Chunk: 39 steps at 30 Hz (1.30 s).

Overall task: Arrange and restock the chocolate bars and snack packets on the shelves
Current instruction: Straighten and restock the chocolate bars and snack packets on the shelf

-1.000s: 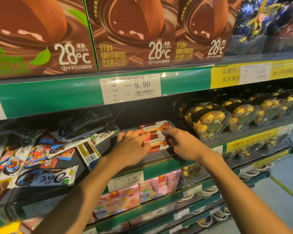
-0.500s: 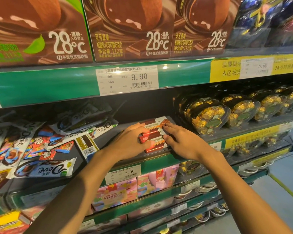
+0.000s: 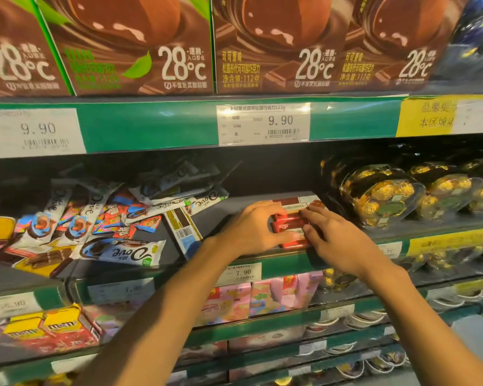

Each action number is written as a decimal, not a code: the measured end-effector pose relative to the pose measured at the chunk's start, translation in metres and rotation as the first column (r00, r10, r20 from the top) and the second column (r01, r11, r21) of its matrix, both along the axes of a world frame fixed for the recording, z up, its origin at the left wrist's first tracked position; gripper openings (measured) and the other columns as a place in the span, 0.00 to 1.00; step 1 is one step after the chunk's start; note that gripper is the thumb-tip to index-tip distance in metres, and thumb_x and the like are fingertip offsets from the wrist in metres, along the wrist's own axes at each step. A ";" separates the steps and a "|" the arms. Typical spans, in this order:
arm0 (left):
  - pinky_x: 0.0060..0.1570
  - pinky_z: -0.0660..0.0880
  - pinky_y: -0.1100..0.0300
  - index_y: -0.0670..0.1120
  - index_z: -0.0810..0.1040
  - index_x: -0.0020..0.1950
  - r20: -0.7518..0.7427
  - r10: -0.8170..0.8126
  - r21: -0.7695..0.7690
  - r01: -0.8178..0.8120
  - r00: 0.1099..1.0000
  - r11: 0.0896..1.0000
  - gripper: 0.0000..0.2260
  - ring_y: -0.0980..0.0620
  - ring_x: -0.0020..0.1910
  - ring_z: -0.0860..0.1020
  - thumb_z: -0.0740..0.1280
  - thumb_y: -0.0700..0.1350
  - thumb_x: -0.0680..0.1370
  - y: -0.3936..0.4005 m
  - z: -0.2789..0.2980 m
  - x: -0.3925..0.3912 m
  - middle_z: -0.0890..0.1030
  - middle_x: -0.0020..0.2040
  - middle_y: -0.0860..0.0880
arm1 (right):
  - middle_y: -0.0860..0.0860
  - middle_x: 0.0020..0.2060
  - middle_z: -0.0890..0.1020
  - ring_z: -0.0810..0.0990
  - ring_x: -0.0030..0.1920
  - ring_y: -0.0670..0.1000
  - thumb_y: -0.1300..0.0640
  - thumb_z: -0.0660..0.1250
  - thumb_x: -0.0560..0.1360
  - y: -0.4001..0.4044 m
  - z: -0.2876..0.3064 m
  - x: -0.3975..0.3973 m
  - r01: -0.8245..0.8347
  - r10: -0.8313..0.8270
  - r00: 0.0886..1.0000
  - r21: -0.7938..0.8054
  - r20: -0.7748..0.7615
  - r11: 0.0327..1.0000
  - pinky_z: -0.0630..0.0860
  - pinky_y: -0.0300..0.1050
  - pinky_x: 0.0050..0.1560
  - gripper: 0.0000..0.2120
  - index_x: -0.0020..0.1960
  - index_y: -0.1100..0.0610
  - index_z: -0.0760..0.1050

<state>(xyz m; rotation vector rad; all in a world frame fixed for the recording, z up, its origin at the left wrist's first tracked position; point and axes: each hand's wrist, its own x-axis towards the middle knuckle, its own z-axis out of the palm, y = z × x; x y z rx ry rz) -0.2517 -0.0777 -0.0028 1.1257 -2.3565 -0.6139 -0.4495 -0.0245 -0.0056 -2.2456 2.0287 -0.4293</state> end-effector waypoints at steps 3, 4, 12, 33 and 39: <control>0.69 0.67 0.51 0.50 0.76 0.66 0.014 0.011 0.004 -0.011 1.000 1.000 0.25 0.52 0.68 0.71 0.72 0.59 0.73 -0.003 -0.004 0.001 0.75 0.67 0.51 | 0.48 0.77 0.64 0.60 0.77 0.49 0.47 0.55 0.83 -0.003 -0.006 -0.002 0.007 -0.007 1.000 0.012 0.026 1.000 0.57 0.43 0.74 0.23 0.77 0.50 0.63; 0.69 0.68 0.50 0.50 0.75 0.67 0.026 0.003 0.015 -0.004 1.000 1.000 0.25 0.52 0.68 0.71 0.71 0.59 0.74 -0.002 -0.002 0.002 0.75 0.67 0.51 | 0.48 0.77 0.64 0.60 0.77 0.49 0.47 0.55 0.83 -0.003 -0.006 -0.003 0.009 -0.009 1.000 0.014 0.020 1.000 0.57 0.43 0.74 0.23 0.77 0.50 0.63; 0.66 0.70 0.49 0.54 0.72 0.70 0.062 0.151 -0.079 -0.146 0.987 0.986 0.19 0.53 0.67 0.71 0.62 0.58 0.80 0.015 0.015 0.049 0.73 0.70 0.54 | 0.50 0.58 0.78 0.74 0.61 0.52 0.49 0.64 0.80 0.008 0.013 0.034 0.022 -0.004 0.994 -0.168 0.107 0.986 0.75 0.48 0.61 0.17 0.66 0.53 0.73; 0.62 0.65 0.51 0.57 0.75 0.66 0.213 0.568 -0.309 -0.497 0.795 0.811 0.17 0.48 0.63 0.71 0.63 0.60 0.79 0.013 0.010 0.212 0.78 0.62 0.52 | 0.50 0.43 0.82 0.80 0.42 0.51 0.36 0.72 0.70 -0.028 0.021 0.200 -0.077 0.043 0.974 0.145 0.225 0.986 0.80 0.50 0.41 0.22 0.51 0.54 0.77; 0.62 0.64 0.51 0.57 0.78 0.63 0.158 0.562 -0.312 -0.499 0.812 0.808 0.14 0.49 0.58 0.74 0.64 0.58 0.79 0.012 0.012 0.218 0.82 0.55 0.52 | 0.46 0.45 0.85 0.83 0.43 0.47 0.50 0.77 0.68 -0.033 0.024 0.178 -0.103 0.017 0.924 0.206 0.382 0.973 0.80 0.44 0.44 0.09 0.45 0.48 0.79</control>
